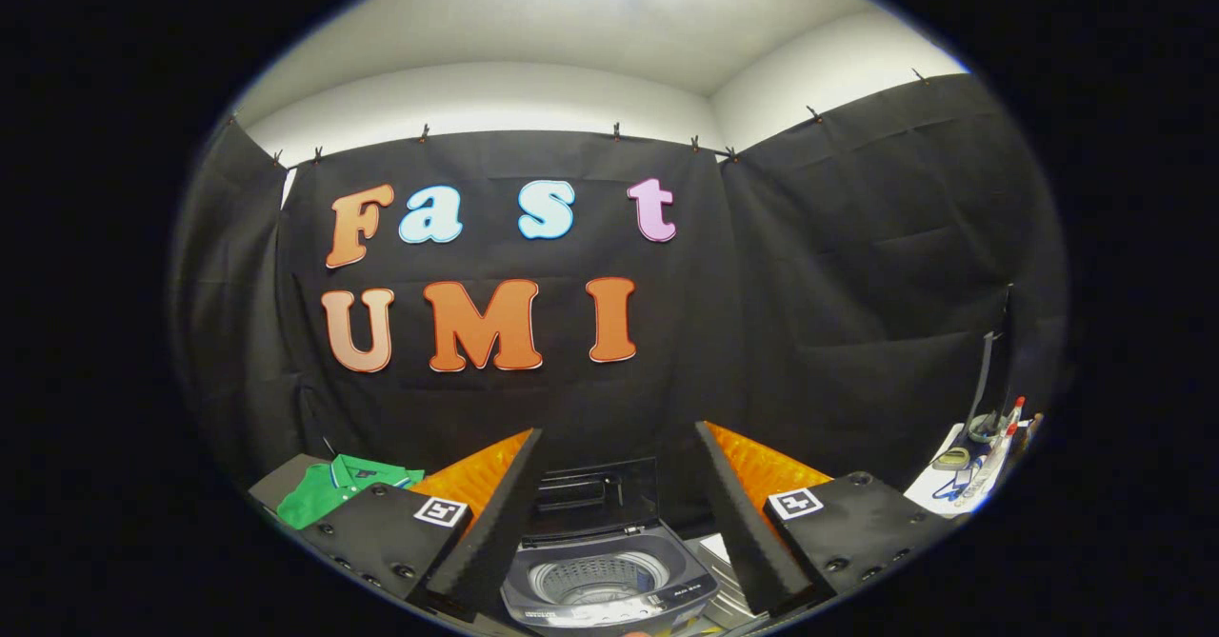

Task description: Put the clothes into the washing machine and then close the washing machine lid.

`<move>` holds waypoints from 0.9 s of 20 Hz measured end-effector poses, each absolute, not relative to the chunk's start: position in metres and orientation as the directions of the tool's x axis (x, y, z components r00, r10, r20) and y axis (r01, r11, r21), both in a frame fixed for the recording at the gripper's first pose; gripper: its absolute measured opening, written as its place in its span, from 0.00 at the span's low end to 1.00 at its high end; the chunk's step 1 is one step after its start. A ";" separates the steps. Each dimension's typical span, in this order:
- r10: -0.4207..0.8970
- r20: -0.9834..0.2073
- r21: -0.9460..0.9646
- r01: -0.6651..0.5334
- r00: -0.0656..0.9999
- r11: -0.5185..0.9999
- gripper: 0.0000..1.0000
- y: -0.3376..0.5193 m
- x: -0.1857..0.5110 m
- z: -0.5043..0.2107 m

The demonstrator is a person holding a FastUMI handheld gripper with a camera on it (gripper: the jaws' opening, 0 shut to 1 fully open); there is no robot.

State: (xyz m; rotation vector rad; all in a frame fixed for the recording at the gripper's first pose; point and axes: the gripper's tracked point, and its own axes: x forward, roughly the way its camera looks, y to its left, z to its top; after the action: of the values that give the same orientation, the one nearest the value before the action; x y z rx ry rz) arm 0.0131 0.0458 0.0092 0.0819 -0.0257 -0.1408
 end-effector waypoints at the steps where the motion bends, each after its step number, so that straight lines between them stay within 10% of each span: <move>1: -0.144 0.029 0.088 0.141 0.989 0.986 0.99 0.044 0.014 0.013; 18: 0.098 0.035 0.136 -0.101 0.995 0.986 0.98 0.155 0.071 0.040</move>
State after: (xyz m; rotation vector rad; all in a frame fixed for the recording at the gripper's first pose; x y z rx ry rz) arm 0.0710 0.1550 0.0400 0.1377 -0.0284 0.1000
